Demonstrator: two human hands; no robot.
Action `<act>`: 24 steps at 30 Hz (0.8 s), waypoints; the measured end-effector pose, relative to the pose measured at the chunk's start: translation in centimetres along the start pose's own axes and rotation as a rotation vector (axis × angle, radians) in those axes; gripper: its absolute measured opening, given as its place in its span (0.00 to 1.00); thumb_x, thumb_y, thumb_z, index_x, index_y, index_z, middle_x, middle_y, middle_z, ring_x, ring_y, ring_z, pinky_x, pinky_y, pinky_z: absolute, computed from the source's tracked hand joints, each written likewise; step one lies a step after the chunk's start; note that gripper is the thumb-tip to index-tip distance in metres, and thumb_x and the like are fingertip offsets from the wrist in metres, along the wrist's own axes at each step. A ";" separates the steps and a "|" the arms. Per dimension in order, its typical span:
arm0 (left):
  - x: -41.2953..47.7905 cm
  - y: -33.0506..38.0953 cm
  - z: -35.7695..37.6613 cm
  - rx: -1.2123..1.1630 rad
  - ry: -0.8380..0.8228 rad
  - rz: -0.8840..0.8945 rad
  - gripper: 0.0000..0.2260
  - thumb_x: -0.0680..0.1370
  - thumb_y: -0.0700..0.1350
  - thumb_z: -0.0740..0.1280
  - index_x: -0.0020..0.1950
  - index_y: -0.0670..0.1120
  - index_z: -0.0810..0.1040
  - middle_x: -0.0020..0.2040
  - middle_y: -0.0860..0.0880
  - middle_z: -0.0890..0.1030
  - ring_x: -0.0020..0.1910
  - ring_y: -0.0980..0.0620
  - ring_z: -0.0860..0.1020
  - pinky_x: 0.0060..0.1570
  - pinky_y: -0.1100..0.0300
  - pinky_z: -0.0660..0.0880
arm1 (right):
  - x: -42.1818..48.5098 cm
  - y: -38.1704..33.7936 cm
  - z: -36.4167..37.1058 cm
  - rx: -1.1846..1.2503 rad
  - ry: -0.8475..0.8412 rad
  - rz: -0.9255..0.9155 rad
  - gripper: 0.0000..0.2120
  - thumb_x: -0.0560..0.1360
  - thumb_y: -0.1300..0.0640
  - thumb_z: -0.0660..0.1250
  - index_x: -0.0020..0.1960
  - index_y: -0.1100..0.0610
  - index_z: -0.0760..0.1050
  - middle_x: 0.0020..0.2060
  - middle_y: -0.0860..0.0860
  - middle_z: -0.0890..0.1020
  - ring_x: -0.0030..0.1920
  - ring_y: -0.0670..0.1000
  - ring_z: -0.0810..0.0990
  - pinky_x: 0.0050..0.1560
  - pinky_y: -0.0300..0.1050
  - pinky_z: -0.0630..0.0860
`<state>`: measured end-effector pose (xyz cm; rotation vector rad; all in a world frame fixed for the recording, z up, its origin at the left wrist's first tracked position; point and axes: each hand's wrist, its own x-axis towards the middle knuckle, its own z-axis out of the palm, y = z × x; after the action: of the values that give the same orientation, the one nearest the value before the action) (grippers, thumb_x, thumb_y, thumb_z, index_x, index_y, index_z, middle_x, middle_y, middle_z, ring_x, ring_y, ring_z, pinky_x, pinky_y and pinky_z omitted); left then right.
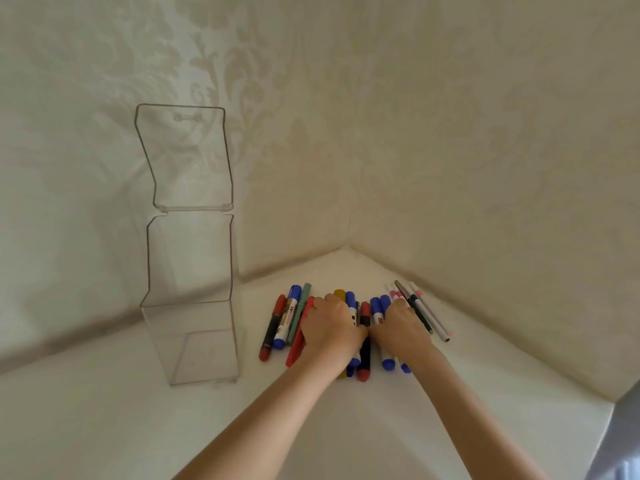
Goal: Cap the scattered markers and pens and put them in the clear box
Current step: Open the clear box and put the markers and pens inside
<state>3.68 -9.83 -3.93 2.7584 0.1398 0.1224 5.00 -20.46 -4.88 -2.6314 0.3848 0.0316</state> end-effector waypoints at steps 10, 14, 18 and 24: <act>0.4 -0.9 -0.3 -0.130 0.028 0.052 0.14 0.76 0.50 0.65 0.54 0.42 0.70 0.45 0.48 0.75 0.38 0.53 0.74 0.31 0.64 0.67 | -0.4 0.1 -0.3 -0.037 0.060 -0.079 0.19 0.78 0.56 0.59 0.64 0.65 0.63 0.50 0.57 0.78 0.44 0.53 0.79 0.31 0.39 0.71; 0.0 -1.9 -1.3 -0.368 -0.039 0.067 0.11 0.78 0.52 0.60 0.51 0.44 0.68 0.37 0.51 0.71 0.32 0.56 0.71 0.28 0.66 0.67 | -0.9 0.0 -1.4 0.246 0.069 -0.120 0.13 0.79 0.59 0.58 0.60 0.64 0.63 0.36 0.52 0.73 0.31 0.49 0.72 0.25 0.38 0.65; -1.4 -2.7 -4.9 -0.682 -0.017 0.116 0.13 0.79 0.54 0.58 0.50 0.43 0.70 0.36 0.51 0.73 0.32 0.57 0.72 0.28 0.69 0.68 | -2.7 -1.8 -3.4 0.703 -0.017 -0.194 0.11 0.76 0.59 0.65 0.56 0.56 0.67 0.39 0.51 0.77 0.36 0.48 0.77 0.36 0.42 0.74; -3.6 -5.0 -12.8 -1.105 0.116 0.211 0.09 0.80 0.48 0.59 0.54 0.44 0.74 0.43 0.51 0.83 0.39 0.59 0.79 0.42 0.65 0.73 | -5.6 -6.7 -5.9 1.276 -0.203 -0.244 0.09 0.77 0.62 0.62 0.58 0.56 0.71 0.46 0.54 0.83 0.45 0.52 0.81 0.49 0.51 0.79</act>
<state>-1.58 -0.95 5.77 1.6535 -0.1550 0.3059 1.22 -16.02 3.87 -1.3736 -0.0292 -0.0232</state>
